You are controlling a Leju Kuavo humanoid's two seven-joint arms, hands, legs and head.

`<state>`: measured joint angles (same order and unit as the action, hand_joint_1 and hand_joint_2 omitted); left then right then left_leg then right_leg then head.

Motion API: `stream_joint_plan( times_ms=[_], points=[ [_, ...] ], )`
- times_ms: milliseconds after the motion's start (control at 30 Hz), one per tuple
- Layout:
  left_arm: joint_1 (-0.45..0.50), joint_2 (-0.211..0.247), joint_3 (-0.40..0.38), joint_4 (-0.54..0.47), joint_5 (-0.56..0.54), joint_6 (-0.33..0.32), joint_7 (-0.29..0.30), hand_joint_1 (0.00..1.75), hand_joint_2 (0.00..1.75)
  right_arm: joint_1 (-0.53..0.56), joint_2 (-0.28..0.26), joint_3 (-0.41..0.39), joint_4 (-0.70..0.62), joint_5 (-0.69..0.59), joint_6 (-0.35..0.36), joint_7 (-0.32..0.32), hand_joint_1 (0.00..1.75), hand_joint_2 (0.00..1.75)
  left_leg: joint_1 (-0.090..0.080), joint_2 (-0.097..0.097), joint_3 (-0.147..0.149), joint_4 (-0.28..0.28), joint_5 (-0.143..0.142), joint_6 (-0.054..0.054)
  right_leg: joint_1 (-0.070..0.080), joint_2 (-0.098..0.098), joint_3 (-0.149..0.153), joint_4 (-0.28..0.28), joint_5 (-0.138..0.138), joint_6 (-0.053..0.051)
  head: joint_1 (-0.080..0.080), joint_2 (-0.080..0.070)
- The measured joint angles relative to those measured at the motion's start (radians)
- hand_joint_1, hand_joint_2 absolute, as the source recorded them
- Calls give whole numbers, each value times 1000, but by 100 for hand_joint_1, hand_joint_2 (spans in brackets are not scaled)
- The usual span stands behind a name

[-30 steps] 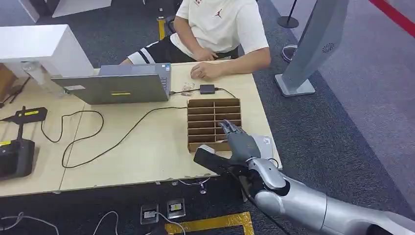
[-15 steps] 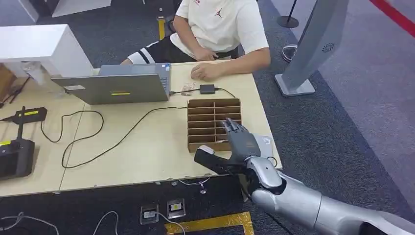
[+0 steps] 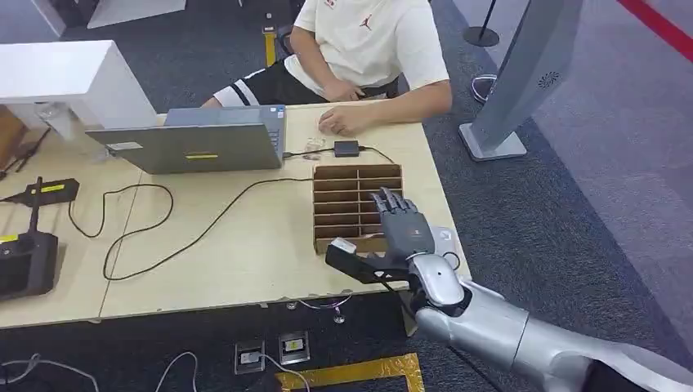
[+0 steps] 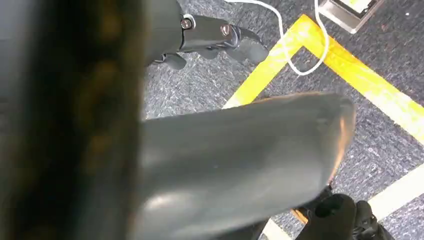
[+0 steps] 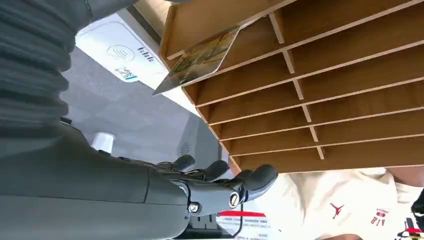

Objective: Pass the card to the sensor for recognition and then transmit it.

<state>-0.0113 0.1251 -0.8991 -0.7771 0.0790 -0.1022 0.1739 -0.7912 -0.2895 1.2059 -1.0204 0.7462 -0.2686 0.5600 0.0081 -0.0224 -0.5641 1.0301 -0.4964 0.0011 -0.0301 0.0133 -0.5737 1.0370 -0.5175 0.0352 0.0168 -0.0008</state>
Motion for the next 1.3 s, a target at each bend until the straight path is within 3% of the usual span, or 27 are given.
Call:
stream_joint_plan(
  times_ms=[633, 667, 700, 967, 1033, 1200, 1300],
  points=[
    [-2, 0, -19, 4, 6, 0, -4, 0, 0, -4, 36, 26, 91, -11, 3, -18, 0, 175, 0, 0, 0, 0, 0, 0, 0, 0, 0, 0, 0, 0, 0, 0],
    [-2, 0, -19, 4, 6, 0, -4, 0, 0, -4, 36, 26, 93, -11, 3, -18, 59, 175, 0, 0, 0, 0, 0, 0, 0, 0, 0, 0, 0, 0, 0, 0],
    [-2, 0, -19, 4, 6, 0, -5, 0, 0, -3, 36, 26, 94, -12, 3, -18, 175, 175, 0, 0, 0, 0, 0, 0, 0, 0, 0, 0, 0, 0, 0, 0],
    [-1, 0, -18, 6, 3, 0, -6, 0, 0, -1, 39, 26, 106, -24, -3, -30, 173, 175, 0, 0, 0, 0, 0, 0, 0, 0, 0, 0, 0, 0, 0, 0],
    [-1, 0, -18, 6, -1, 0, -6, 0, 0, -1, 42, 26, 108, -24, -5, -31, 162, 175, 0, 0, 0, 0, 0, 0, 0, 0, 0, 0, 0, 0, 0, 0],
    [-1, 0, -18, 6, -5, 0, -6, 0, 0, -1, 45, 26, 112, -24, -16, -31, 157, 175, 0, 0, 0, 0, 0, 0, 0, 0, 0, 0, 0, 0, 0, 0],
    [-1, 0, -18, 6, -10, 0, -6, 0, 0, -1, 45, 26, 116, -24, -23, -31, 141, 175, 0, 0, 0, 0, 0, 0, 0, 0, 0, 0, 0, 0, 0, 0]
  ],
)
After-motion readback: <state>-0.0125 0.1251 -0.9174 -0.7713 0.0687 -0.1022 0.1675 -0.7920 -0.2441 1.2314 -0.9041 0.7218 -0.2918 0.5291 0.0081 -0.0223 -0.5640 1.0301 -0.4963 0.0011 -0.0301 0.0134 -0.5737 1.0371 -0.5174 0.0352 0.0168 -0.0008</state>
